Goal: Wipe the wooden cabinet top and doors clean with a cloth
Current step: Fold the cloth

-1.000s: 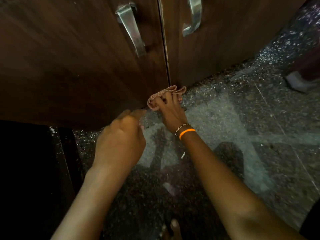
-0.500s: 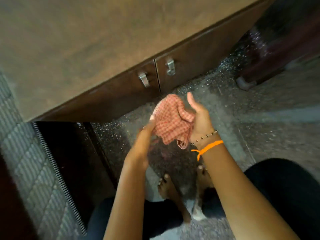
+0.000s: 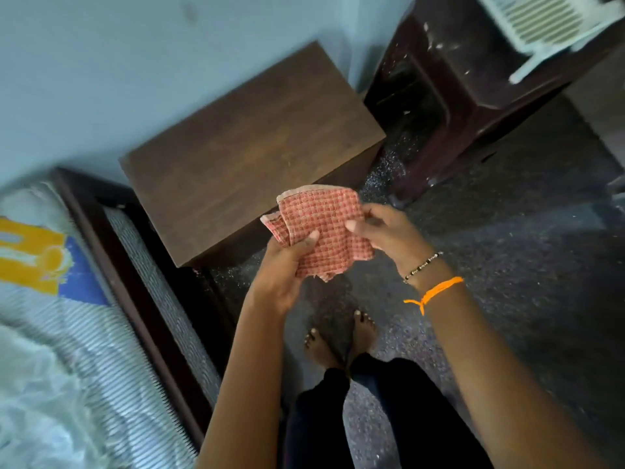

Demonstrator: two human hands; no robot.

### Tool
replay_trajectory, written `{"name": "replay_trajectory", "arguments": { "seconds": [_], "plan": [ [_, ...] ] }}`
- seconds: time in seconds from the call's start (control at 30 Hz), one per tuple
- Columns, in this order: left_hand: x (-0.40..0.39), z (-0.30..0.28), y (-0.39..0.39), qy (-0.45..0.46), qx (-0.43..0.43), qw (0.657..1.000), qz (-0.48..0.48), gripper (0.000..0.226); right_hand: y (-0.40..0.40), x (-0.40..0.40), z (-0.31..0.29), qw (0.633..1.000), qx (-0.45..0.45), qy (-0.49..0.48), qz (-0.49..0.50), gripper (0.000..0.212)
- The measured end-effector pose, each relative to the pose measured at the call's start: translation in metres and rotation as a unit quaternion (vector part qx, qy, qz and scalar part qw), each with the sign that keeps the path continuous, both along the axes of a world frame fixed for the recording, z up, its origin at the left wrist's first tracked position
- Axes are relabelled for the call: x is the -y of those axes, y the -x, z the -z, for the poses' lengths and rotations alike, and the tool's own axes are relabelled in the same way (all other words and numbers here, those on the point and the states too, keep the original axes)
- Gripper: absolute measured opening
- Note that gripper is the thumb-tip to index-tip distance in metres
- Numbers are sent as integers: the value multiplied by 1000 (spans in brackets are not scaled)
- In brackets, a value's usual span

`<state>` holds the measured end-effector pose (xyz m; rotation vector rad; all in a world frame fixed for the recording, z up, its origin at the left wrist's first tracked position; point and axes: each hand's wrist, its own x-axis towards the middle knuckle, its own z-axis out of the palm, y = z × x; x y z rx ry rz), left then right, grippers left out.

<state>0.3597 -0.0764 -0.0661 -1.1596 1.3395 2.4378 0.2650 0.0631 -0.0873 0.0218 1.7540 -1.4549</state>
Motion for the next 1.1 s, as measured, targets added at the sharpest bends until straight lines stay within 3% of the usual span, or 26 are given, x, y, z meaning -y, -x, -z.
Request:
{"name": "replay_trajectory", "arguments": {
  "seconds": [0.2, 0.3, 0.4, 0.5, 0.6, 0.63, 0.7, 0.77, 0.87, 0.9, 1.0, 1.03, 1.1],
  "plan": [
    [-7, -73, 12, 6, -4, 997, 73, 29, 5, -26, -87, 1000, 13, 27, 5, 19],
    [-15, -95, 19, 54, 45, 991, 116, 51, 9, -29, -114, 1000, -26, -4, 10, 27],
    [-27, -107, 23, 136, 66, 983, 108, 69, 14, -27, -133, 995, -92, -38, 20, 20],
    [-43, -117, 32, -12, -20, 992, 121, 72, 11, -21, -147, 973, -214, -72, -45, 34],
    [-53, -125, 46, -120, -66, 988, 70, 52, 10, -18, -162, 921, -300, -47, -246, 58],
    [-53, -120, 51, -135, -65, 988, 46, 48, 11, -20, -164, 918, -300, -26, -259, 60],
    [-47, -111, 60, -174, -55, 983, 17, 49, 24, -25, -164, 955, -271, 16, -121, 53],
    [-38, -107, 73, -196, -30, 980, 22, 56, 41, -26, -158, 943, -327, -53, 25, 41],
    [-25, -109, 102, -197, 2, 977, 87, 55, 76, -22, -146, 869, -419, -263, -1, 40],
    [-17, -107, 114, -182, 14, 976, 119, 54, 93, -16, -144, 864, -414, -284, -42, 36],
    [11, -106, 145, -147, 45, 972, 179, 52, 141, 9, -145, 888, -378, -226, -133, 14],
    [22, -105, 153, -141, 51, 970, 194, 49, 155, 17, -150, 919, -350, -167, -75, 10],
    [40, -105, 169, -143, 68, 964, 214, 40, 176, 28, -157, 960, -231, -59, 149, 14]
  ]
}}
